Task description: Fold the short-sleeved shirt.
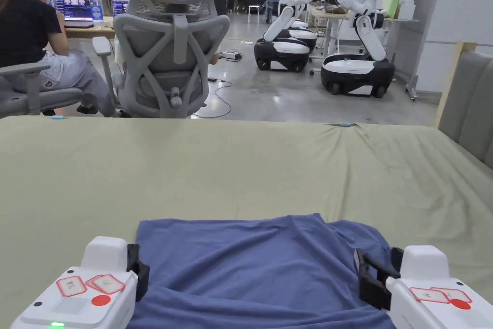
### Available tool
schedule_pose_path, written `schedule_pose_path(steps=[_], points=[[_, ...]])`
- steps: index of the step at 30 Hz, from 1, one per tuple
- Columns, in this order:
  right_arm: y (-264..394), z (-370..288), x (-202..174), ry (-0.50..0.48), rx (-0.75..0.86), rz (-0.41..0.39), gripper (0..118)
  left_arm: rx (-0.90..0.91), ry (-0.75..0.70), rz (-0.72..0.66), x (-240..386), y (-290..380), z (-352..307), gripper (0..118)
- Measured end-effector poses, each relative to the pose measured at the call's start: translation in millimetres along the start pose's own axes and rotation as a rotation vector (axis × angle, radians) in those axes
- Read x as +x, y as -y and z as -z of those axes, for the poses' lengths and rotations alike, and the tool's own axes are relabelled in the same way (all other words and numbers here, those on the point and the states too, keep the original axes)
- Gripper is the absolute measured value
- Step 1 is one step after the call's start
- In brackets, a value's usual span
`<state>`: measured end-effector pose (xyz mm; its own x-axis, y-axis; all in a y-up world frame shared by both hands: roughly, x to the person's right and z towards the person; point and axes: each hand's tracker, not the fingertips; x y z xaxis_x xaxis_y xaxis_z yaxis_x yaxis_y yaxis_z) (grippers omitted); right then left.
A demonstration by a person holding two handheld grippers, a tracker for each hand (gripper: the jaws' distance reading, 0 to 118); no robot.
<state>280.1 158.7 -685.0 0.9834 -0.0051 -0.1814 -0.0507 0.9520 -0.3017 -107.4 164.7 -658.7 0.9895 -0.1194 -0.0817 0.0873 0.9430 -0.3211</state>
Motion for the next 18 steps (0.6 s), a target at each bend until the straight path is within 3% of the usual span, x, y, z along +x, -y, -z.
schedule_pose_path(steps=[2,3,7,15,16,17,18], points=[[-2.3,7.7,-9.3,-0.005,0.005,-0.022,16,-0.015,0.005,-0.027,0.5,-0.5,9.5,0],[-2.5,10.7,-11.8,0.005,0.014,-0.039,0,-0.06,0.047,-0.057,-0.4,-2.1,16.0,0],[-4.6,26.6,-15.0,-0.023,-0.006,-0.062,0,-0.138,0.046,0.009,-3.1,-5.3,50.9,0],[-10.2,68.9,0.6,-0.03,-0.058,-0.1,0,-0.366,0.065,-0.071,-39.1,-16.8,202.3,0],[-11.7,73.1,4.3,-0.029,-0.065,-0.1,0,-0.392,0.063,-0.087,-41.9,-15.9,220.5,10],[-12.2,78.8,8.3,-0.024,-0.074,-0.099,0,-0.418,0.037,-0.09,-43.8,-14.6,240.9,39],[-13.0,83.6,12.4,-0.018,-0.081,-0.099,0,-0.433,0.03,-0.085,-43.0,-13.8,255.8,88]])
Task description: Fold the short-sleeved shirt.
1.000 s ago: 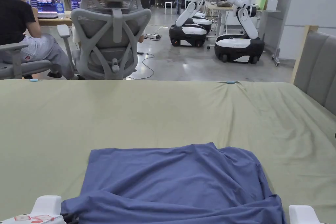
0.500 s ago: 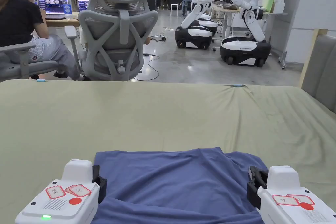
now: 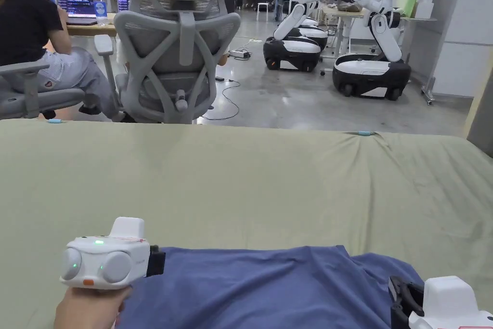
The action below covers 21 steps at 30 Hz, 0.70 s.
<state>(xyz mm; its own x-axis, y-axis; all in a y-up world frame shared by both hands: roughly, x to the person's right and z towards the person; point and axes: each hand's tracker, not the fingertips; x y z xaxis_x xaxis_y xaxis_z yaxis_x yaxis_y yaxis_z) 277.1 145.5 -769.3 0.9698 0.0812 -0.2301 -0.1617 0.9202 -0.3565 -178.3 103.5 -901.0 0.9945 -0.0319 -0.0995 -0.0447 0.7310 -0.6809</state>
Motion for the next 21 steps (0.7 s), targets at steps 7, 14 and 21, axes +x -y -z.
schedule_pose_path(steps=[7,14,21], points=[[-8.9,39.2,43.3,0.025,-0.08,-0.018,0,-0.153,-0.044,0.012,-7.2,-14.6,101.4,72],[-6.5,152.0,110.8,0.058,-0.363,0.094,4,-0.077,-0.02,0.175,24.0,-12.1,37.5,1],[21.3,218.1,117.1,0.02,-0.591,0.133,86,-0.041,0.0,0.18,28.1,-15.0,-0.3,1]])
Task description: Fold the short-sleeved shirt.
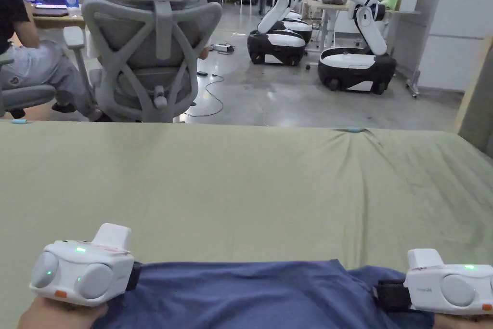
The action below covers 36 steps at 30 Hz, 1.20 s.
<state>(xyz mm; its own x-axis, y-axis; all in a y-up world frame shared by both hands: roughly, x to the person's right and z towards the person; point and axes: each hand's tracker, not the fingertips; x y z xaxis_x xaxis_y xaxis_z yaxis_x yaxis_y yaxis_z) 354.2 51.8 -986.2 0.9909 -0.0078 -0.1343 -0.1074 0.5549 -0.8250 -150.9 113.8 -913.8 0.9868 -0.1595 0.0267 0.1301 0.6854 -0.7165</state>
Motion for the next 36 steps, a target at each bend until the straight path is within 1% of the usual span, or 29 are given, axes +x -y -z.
schedule_pose_path(steps=[1,2,3,4,5,6,8,10,13,16,19,20,22,25,27,28,29,30,31,32,33,35,36], points=[[1.9,0.8,0.0,-0.054,-0.027,0.028,70,-0.003,-0.001,0.003,1.3,1.2,-2.4,1],[2.5,-8.8,0.0,0.011,0.025,0.019,62,-0.004,-0.004,0.005,2.2,2.9,-5.7,1],[2.6,-19.8,1.1,0.012,0.076,0.024,15,-0.004,-0.002,0.003,-4.4,2.9,-2.2,1],[2.9,-30.3,3.5,-0.041,0.1,0.039,2,0.001,0.006,0.0,-4.8,4.2,-7.4,1],[6.4,-51.6,1.4,-0.061,0.148,0.048,2,0.008,0.012,-0.001,-4.5,5.6,-14.0,1],[8.9,-65.3,2.2,-0.057,0.18,0.047,2,0.018,0.009,0.001,-4.0,7.0,-21.2,1],[14.7,-97.3,2.9,-0.057,0.228,0.006,2,0.047,0.015,-0.006,-9.4,10.7,-38.4,1],[24.4,-131.0,5.0,-0.06,0.279,-0.006,2,0.089,0.017,-0.022,-12.4,17.0,-65.8,1],[50.0,-183.0,6.4,-0.071,0.359,-0.027,2,0.159,0.047,-0.047,-21.3,34.7,-113.2,1],[91.7,-227.9,3.7,-0.076,0.397,-0.061,2,0.2,0.052,-0.061,-24.7,65.7,-164.2,1],[140.5,-241.4,-3.1,-0.066,0.387,-0.1,2,0.199,0.08,-0.072,-25.8,105.7,-193.0,1],[159.0,-242.3,-5.7,-0.065,0.372,-0.11,2,0.174,0.098,-0.084,-26.0,121.5,-197.0,1],[191.1,-231.5,-9.1,-0.084,0.327,-0.101,2,0.128,0.1,-0.104,-25.6,153.8,-198.9,1],[228.1,-211.3,-13.1,-0.074,0.259,-0.077,2,0.049,0.103,-0.148,-25.9,195.6,-191.0,1],[242.1,-200.1,-16.1,-0.065,0.228,-0.051,2,0.038,0.108,-0.19,-25.3,212.6,-183.6,2],[244.3,-199.2,-17.8,-0.064,0.233,-0.046,3,0.043,0.105,-0.201,-24.2,215.9,-182.4,6],[242.8,-197.7,-16.7,-0.057,0.239,-0.04,9,0.055,0.096,-0.209,-21.5,217.8,-183.3,20],[238.9,-202.8,-20.6,-0.043,0.237,-0.025,35,0.065,0.073,-0.198,-17.1,215.5,-186.8,59],[232.8,-210.1,-25.7,-0.034,0.229,-0.01,66,0.084,0.061,-0.178,-12.5,211.0,-190.2,86],[227.9,-220.1,-32.8,-0.048,0.254,0.006,90,0.14,0.062,-0.162,-4.5,204.8,-197.9,100],[220.9,-230.8,-39.1,-0.067,0.338,0.017,104,0.207,0.081,-0.155,5.3,196.3,-206.8,99],[204.7,-250.5,-64.9,-0.068,0.447,0.002,102,0.307,0.066,-0.147,26.7,176.2,-216.2,94],[197.5,-258.6,-78.6,-0.052,0.496,-0.001,102,0.363,0.042,-0.14,38.0,167.6,-220.6,91]])
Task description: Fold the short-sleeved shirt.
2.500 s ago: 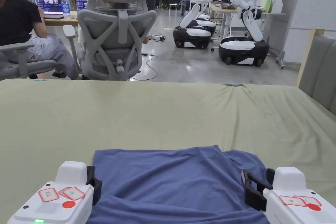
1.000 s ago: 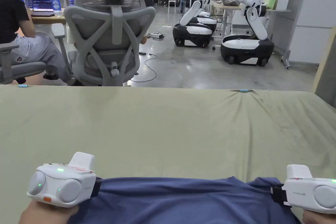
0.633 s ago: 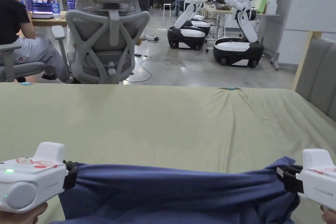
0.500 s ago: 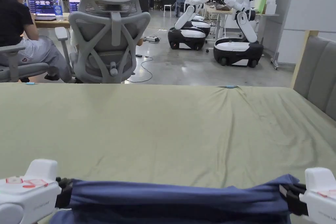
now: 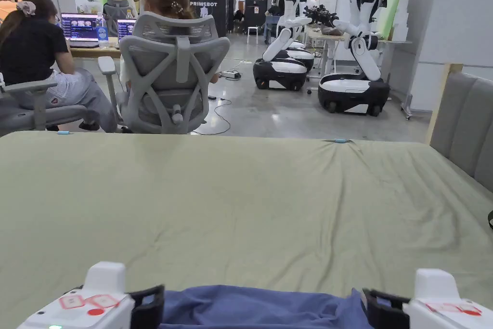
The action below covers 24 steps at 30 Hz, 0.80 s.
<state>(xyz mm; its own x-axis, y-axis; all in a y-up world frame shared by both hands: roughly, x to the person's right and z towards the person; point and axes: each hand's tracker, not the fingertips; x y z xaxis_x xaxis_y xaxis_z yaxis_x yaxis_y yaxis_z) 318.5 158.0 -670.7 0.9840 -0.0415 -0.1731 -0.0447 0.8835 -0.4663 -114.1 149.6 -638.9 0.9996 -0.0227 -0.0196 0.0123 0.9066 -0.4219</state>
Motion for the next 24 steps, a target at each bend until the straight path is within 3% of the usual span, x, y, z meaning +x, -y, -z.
schedule_pose_path(steps=[2,3,4,6,7,8,14,16,17,19,20,21,24], points=[[-13.9,-9.3,-25.2,0.009,0.139,-0.003,97,0.121,-0.017,0.037,26.2,-15.5,-3.8,77],[-18.1,-13.9,-35.2,0.001,0.194,0.0,82,0.169,-0.012,0.054,36.3,-20.5,-7.0,62],[-21.9,-17.8,-44.2,-0.014,0.223,0.007,60,0.201,-0.015,0.076,44.6,-25.7,-11.1,47],[-23.4,-22.5,-56.7,0.001,0.259,-0.009,3,0.232,-0.007,0.11,53.4,-31.8,-17.6,16],[-24.0,-23.7,-62.7,0.02,0.283,-0.04,0,0.235,-0.012,0.113,55.8,-32.1,-20.2,2],[-23.5,-24.8,-67.6,0.041,0.303,-0.075,0,0.227,-0.01,0.118,56.1,-34.9,-20.5,0],[-22.9,-23.1,-73.0,-0.013,0.271,-0.104,0,0.157,0.016,0.051,26.5,-28.6,-16.8,0],[-21.7,-20.9,-73.6,-0.017,0.261,-0.11,0,0.108,-0.014,-0.047,-3.1,-15.0,-7.8,0],[-19.4,-19.5,-73.1,-0.019,0.258,-0.11,0,0.066,-0.023,-0.101,-18.4,-8.3,-2.1,11],[-17.7,-15.9,-73.7,-0.026,0.245,-0.114,0,-0.059,-0.005,-0.249,-55.2,10.6,13.7,84],[-16.8,-14.9,-74.8,-0.028,0.239,-0.117,0,-0.107,0.011,-0.339,-74.4,22.6,19.9,110],[-16.0,-14.4,-75.8,-0.03,0.235,-0.121,0,-0.111,0.029,-0.434,-90.5,33.6,21.0,117],[-14.3,-10.0,-77.7,-0.037,0.22,-0.127,0,-0.13,0.068,-0.771,-133.0,67.1,28.0,118]])
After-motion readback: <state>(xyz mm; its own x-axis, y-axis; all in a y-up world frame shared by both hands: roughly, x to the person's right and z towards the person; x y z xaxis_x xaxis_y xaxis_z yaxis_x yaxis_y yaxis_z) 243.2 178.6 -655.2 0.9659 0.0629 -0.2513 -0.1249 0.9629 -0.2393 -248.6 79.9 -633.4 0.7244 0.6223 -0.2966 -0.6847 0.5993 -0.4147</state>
